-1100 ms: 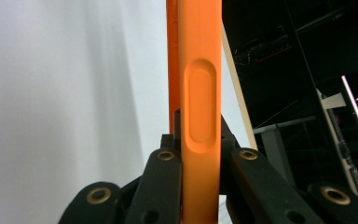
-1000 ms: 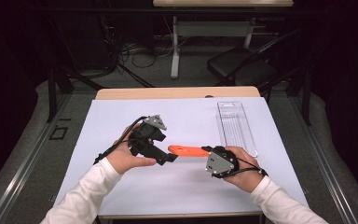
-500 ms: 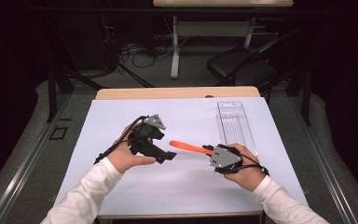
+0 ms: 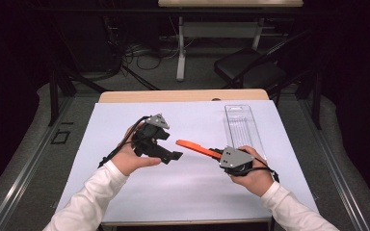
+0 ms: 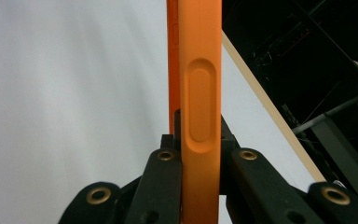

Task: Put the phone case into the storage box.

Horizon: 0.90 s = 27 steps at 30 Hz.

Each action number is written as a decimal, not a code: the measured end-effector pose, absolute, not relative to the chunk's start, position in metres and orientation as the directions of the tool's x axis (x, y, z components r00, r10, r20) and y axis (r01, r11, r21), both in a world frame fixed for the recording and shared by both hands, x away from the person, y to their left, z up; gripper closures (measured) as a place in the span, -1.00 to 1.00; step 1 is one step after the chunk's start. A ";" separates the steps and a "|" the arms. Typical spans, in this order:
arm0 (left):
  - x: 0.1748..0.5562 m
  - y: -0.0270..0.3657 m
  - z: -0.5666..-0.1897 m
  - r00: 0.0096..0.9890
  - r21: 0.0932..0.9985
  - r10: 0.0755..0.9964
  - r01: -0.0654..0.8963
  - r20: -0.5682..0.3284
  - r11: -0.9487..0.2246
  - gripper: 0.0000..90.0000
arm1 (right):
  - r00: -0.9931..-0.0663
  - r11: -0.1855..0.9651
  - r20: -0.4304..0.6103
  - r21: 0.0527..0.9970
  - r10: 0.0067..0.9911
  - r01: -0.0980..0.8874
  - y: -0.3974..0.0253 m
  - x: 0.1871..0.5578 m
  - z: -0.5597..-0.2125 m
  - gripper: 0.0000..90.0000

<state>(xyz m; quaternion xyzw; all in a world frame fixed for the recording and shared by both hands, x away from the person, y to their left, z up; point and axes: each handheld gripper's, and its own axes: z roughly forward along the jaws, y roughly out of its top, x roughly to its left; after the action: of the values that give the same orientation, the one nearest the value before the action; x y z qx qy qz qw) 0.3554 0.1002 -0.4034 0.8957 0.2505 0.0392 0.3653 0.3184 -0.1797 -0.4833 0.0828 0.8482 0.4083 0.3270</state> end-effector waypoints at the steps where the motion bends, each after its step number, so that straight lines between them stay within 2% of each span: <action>1: 0.356 0.100 -0.404 0.871 0.678 0.478 0.421 -0.116 -0.603 -0.62 | -0.775 0.644 -0.480 0.754 0.411 -0.126 -0.180 0.319 -0.484 0.91; 11: 0.357 0.098 -0.404 0.873 0.693 0.475 0.409 -0.109 -0.593 -0.52 | -0.799 0.590 -0.408 0.803 0.443 -0.084 -0.181 0.321 -0.487 0.91; 15: 0.359 0.098 -0.406 0.869 0.694 0.476 0.427 -0.138 -0.579 -0.40 | -0.808 0.562 -0.383 0.823 0.448 -0.078 -0.180 0.322 -0.487 0.91; 16: 0.359 0.097 -0.406 0.869 0.694 0.474 0.431 -0.145 -0.577 -0.34 | -0.809 0.559 -0.380 0.826 0.449 -0.078 -0.180 0.322 -0.487 0.91; 27: 0.359 0.100 -0.405 0.862 0.713 0.489 0.428 -0.136 -0.555 -0.16 | -0.821 0.546 -0.386 0.831 0.421 -0.111 -0.179 0.322 -0.487 0.91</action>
<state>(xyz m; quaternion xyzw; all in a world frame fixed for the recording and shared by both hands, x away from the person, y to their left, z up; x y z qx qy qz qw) 0.3594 0.0998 -0.4052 0.8810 0.2601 0.0391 0.3933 0.3220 -0.1794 -0.4866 0.0932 0.8317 0.4675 0.2846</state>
